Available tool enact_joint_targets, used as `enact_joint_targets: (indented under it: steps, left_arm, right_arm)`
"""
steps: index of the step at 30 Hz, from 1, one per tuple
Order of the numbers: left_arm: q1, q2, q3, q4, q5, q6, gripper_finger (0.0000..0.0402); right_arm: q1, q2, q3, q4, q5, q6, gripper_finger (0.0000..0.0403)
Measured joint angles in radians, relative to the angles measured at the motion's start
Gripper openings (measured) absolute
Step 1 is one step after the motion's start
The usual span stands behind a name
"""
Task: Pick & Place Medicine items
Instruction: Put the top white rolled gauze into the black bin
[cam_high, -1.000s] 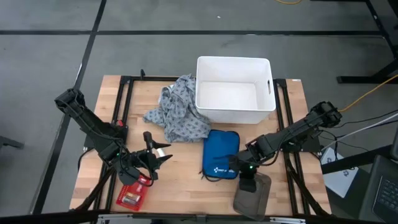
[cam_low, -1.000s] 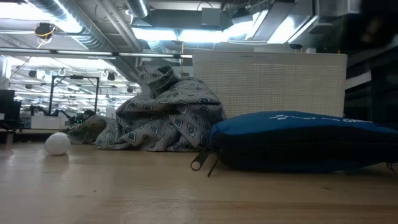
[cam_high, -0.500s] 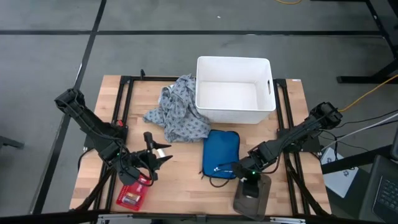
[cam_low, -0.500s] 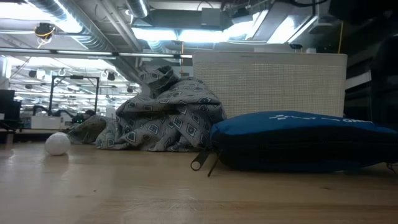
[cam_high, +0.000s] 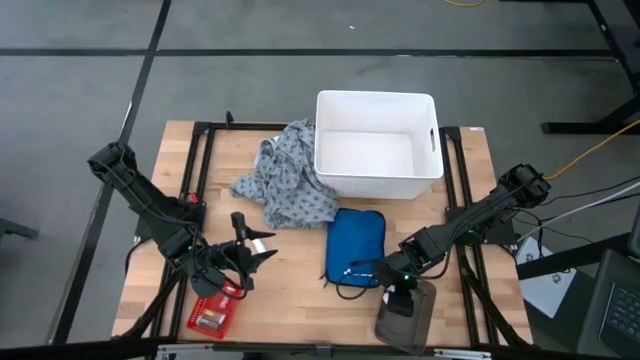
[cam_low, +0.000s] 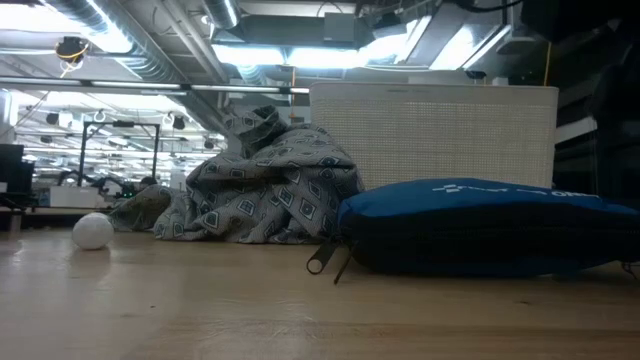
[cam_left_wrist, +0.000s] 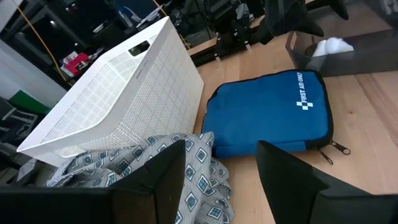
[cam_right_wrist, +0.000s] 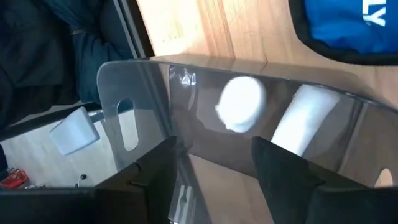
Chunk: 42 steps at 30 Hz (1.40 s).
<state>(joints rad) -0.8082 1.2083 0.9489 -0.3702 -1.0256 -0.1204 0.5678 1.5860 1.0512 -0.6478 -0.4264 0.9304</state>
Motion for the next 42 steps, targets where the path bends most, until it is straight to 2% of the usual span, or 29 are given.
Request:
enact_joint_targets:
  steps: [16, 21, 29, 35, 42]
  left_arm:
    - [0.000, 0.000, 0.000, 0.000, -0.001, 0.000, 0.0194]
    - [0.000, 0.000, 0.000, 0.000, -0.001, 0.000, 0.0194]
    - [0.000, 0.000, 0.000, 0.000, -0.001, -0.008, 0.0194]
    - [0.000, 0.001, 0.000, 0.000, 0.005, -0.008, 0.0194]
    - [0.016, 0.001, -0.001, 0.003, 0.019, -0.008, 0.0194]
  right_arm:
    - [-0.004, 0.001, 0.000, 0.067, 0.026, -0.033, 0.0215]
    - [-0.001, 0.064, 0.000, 0.102, 0.026, -0.032, 0.0202]
    - [0.001, 0.210, 0.006, 0.120, -0.110, -0.032, 0.0173]
    - [0.005, 0.223, 0.000, 0.290, -0.211, -0.031, 0.0159]
    - [0.005, 0.217, 0.004, 0.235, -0.204, -0.030, 0.0160]
